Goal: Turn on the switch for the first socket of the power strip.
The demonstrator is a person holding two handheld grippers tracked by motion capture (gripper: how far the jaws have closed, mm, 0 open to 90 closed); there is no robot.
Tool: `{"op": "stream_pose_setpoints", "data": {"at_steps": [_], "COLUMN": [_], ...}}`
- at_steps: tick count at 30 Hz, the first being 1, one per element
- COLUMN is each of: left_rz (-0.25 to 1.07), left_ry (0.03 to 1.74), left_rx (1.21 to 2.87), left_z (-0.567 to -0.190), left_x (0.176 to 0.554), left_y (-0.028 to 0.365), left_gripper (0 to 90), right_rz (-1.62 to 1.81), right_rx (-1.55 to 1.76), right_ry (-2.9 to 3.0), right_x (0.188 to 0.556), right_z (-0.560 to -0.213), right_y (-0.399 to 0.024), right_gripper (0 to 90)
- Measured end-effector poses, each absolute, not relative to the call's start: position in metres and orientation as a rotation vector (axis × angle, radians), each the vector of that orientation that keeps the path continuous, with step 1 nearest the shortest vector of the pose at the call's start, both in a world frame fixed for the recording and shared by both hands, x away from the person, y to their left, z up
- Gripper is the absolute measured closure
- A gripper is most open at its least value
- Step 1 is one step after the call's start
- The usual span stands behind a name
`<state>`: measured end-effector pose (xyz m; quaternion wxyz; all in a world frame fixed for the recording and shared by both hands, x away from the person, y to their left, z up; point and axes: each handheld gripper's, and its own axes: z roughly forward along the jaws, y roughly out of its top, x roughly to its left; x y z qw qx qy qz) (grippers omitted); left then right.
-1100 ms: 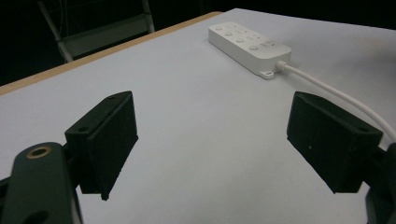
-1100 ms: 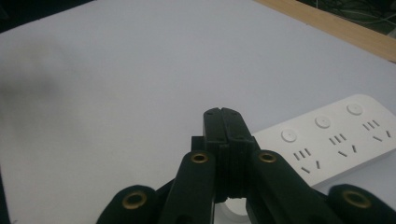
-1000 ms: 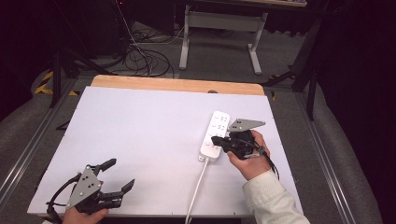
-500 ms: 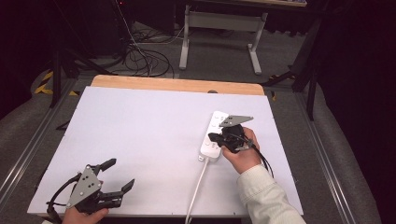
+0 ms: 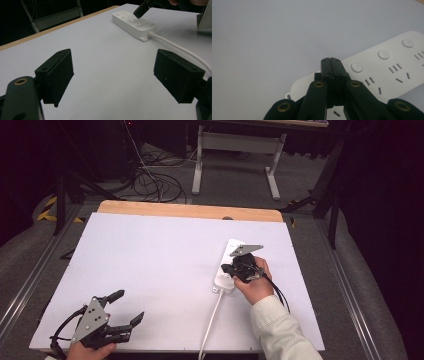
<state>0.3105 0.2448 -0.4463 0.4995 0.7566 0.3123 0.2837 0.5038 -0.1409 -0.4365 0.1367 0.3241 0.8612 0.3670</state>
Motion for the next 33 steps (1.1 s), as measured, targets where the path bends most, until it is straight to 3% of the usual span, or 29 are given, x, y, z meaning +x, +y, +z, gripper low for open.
{"op": "stream_pose_setpoints", "data": {"at_steps": [33], "left_rz": [0.689], "left_ry": [0.755], "left_rx": [1.83], "left_z": [-0.446], "left_x": [0.31], "left_y": [0.244], "left_gripper": [16.9], "right_rz": [1.028], "right_rx": [0.948], "right_ry": [2.507], "right_x": [0.507], "right_z": [-0.453], "right_y": [-0.135], "right_gripper": [90.0]}}
